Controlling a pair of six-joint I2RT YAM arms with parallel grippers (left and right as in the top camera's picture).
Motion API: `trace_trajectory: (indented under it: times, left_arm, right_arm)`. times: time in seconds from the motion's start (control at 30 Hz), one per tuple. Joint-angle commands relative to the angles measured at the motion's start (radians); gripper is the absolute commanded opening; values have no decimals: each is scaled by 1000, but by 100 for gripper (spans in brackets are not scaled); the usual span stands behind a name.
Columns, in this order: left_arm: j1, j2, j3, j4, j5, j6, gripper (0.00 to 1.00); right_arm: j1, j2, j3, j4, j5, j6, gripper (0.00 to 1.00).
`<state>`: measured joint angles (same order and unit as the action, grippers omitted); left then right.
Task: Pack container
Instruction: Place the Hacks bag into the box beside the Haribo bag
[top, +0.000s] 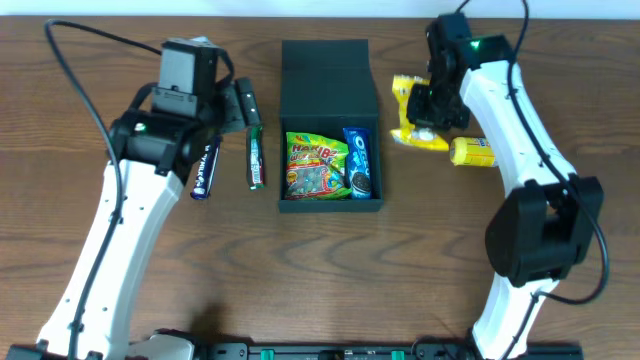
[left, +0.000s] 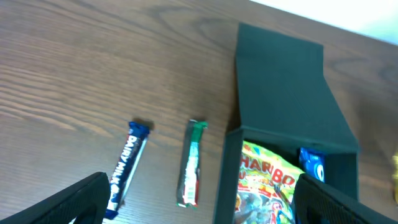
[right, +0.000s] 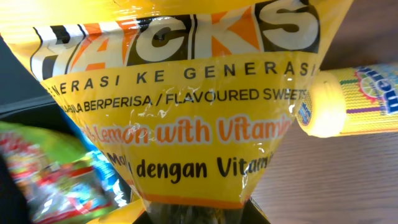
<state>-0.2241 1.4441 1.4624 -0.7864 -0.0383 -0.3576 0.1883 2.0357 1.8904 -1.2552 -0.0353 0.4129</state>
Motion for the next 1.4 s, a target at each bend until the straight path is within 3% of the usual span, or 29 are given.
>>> trace_trajectory:
  times: [0.0,0.17,0.5,1.13,1.17,1.2,1.23,1.3,1.37]
  left_arm:
    - [38,-56,-2,-14,-24,22,95]
    - [69,-97,-2,-43,-24,22,95]
    - [69,-111,-2,-102,-20,21,95]
    - [69,-111,-2,-115,-20,22,95]
    - [69,-111,-2,-115,-20,22,95]
    - [69,-111,-2,-115,-20,22,95]
    - [69,-111,-2,-115,-20,22,95]
    - [69,-111,-2,-115,-20,22,95]
    - [69,-111,-2,-115,-20,22,95]
  right_arm:
    - [55,-52,30,-7,-81,-10,2]
    - [164,-47,-30,63,-190,0,1]
    - [404,-45,-211,300,-116,168,2]
    - [489,31,-239,354,-51,285,3]
    - [489,31,-239,354,-51,289,20]
    - [489,31,-239,354,-51,289,54]
    - [489,31,-234,346,-51,288,72]
    - [482,31,-212,322,-51,272,83]
    - [470,30,-162,270,-51,240,86]
